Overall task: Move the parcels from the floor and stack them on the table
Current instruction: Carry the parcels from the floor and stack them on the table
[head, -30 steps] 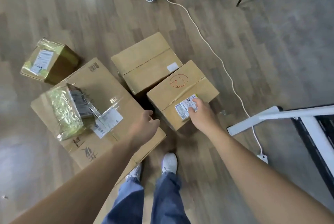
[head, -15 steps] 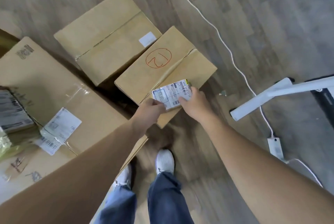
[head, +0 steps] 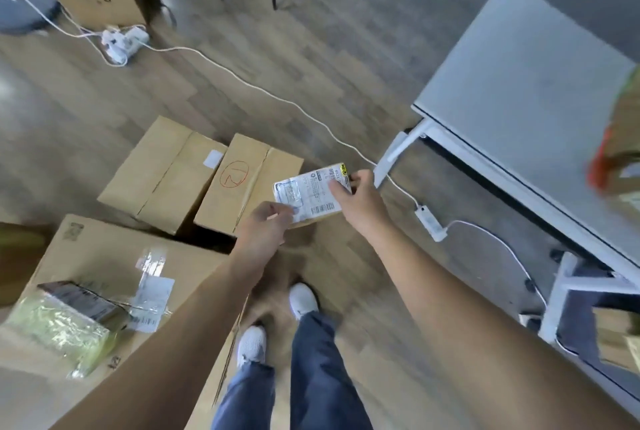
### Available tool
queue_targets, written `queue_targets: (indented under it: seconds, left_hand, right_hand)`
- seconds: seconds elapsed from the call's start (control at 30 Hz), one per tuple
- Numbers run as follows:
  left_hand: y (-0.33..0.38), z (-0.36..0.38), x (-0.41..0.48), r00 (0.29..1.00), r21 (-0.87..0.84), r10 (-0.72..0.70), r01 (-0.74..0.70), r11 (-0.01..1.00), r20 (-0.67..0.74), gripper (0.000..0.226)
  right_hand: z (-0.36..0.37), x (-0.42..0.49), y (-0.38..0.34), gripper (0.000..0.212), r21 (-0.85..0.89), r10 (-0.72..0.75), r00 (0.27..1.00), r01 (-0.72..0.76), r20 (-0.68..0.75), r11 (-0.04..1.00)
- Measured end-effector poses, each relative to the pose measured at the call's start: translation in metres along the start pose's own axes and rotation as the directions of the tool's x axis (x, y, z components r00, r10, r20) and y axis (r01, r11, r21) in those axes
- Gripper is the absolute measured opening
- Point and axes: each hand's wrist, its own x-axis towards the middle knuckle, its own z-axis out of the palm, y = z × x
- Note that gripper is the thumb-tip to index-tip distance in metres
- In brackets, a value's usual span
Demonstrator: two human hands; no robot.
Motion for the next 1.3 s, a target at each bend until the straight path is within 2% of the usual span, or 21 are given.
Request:
queue_targets:
  seconds: [0.1, 0.23, 0.33, 0.43, 0.5, 0.67, 0.87, 0.93, 1.17, 1.3]
  left_hand:
    - [0.036, 0.018, -0.049, 0.986, 0.032, 0.113, -0.118, 0.993, 0.122, 0.018]
    - [0.076, 0.053, -0.098, 0.939, 0.017, 0.262, -0.273, 0.962, 0.222, 0.027]
    - [0.097, 0.087, -0.123, 0.903, 0.04, 0.292, -0.32, 0.947, 0.315, 0.028]
    - [0.114, 0.132, -0.149, 0.855, 0.123, 0.281, -0.366, 0.922, 0.436, 0.043]
    - [0.121, 0.167, -0.169, 0.826, 0.126, 0.313, -0.413, 0.902, 0.469, 0.034]
    - [0.122, 0.262, -0.218, 0.74, 0.115, 0.349, -0.495, 0.861, 0.575, 0.034]
    - [0.11, 0.386, -0.277, 0.671, 0.111, 0.378, -0.566, 0.817, 0.638, 0.032]
    - [0.106, 0.422, -0.293, 0.668, 0.118, 0.379, -0.573, 0.811, 0.64, 0.033]
    - [0.104, 0.52, -0.325, 0.674, 0.166, 0.39, -0.605, 0.779, 0.627, 0.03]
    - [0.113, 0.562, -0.324, 0.643, 0.247, 0.414, -0.687, 0.683, 0.644, 0.041]
  right_hand:
    - [-0.059, -0.05, -0.009, 0.044, 0.126, 0.035, 0.991, -0.019, -0.127, 0.992]
    - [-0.127, -0.098, -0.004, 0.033, 0.189, 0.018, 0.951, 0.043, -0.308, 0.981]
    - [-0.176, -0.132, 0.004, 0.029, 0.24, 0.025, 0.903, 0.086, -0.428, 0.967]
    - [-0.225, -0.163, 0.02, 0.035, 0.282, 0.068, 0.859, 0.091, -0.508, 0.955]
    - [-0.259, -0.181, 0.036, 0.035, 0.281, 0.084, 0.833, 0.088, -0.547, 0.956]
    - [-0.342, -0.224, 0.097, 0.031, 0.213, 0.123, 0.798, 0.006, -0.59, 0.977]
    - [-0.443, -0.264, 0.183, 0.035, 0.165, 0.121, 0.732, -0.012, -0.67, 0.986]
    - [-0.471, -0.276, 0.207, 0.036, 0.143, 0.11, 0.726, -0.016, -0.679, 0.99]
    - [-0.541, -0.285, 0.272, 0.036, 0.132, 0.048, 0.764, 0.048, -0.643, 0.99]
    - [-0.571, -0.276, 0.29, 0.042, 0.266, 0.112, 0.801, 0.06, -0.587, 0.962]
